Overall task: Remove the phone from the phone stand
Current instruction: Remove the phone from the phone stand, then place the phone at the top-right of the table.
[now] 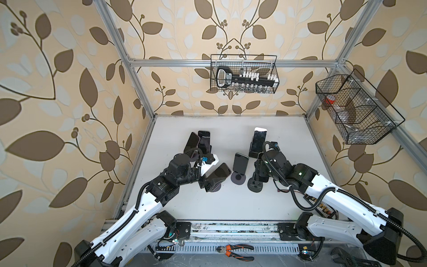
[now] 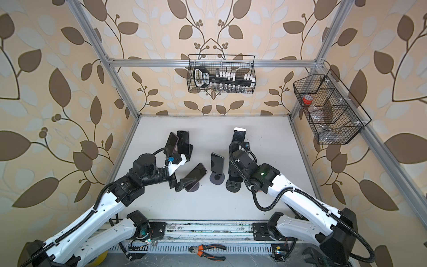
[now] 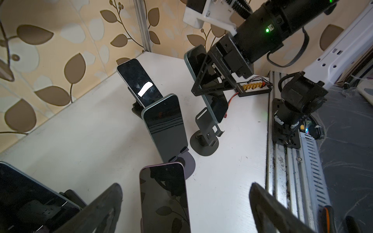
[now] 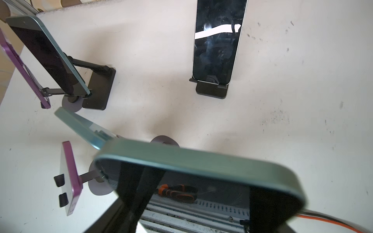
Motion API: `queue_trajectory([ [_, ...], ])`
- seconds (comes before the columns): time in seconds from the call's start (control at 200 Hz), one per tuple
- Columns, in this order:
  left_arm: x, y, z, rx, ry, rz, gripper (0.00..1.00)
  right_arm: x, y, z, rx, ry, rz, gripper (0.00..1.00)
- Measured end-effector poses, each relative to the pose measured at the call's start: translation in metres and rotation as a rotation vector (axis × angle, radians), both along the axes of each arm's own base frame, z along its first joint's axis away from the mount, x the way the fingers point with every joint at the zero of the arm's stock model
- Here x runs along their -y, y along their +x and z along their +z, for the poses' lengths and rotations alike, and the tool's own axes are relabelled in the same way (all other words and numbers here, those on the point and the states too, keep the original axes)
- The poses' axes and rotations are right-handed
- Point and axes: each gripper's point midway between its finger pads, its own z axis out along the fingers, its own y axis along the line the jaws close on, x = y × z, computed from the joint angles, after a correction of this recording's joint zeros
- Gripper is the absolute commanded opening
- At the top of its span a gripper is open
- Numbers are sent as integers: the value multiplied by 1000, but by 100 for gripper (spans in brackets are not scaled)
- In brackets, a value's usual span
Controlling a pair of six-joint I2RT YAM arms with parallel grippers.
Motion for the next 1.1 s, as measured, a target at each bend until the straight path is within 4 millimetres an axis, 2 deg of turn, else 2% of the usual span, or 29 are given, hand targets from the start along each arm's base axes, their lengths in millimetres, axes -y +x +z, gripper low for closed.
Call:
queue_trajectory([
  [0.145,5,4,16,10,-23,-2,97,11,11,14,-2,11,2,51],
  [0.285,12,11,32,25,-40,-11,96,36,29,25,-3,18,-32,51],
  [0.43,24,20,42,26,-42,-29,95,64,44,28,-14,1,-67,51],
  [0.765,76,35,63,34,-36,-124,95,114,77,12,-105,-39,-125,51],
  [1.1,122,46,64,43,-24,-183,95,134,120,-16,-202,-66,-114,52],
])
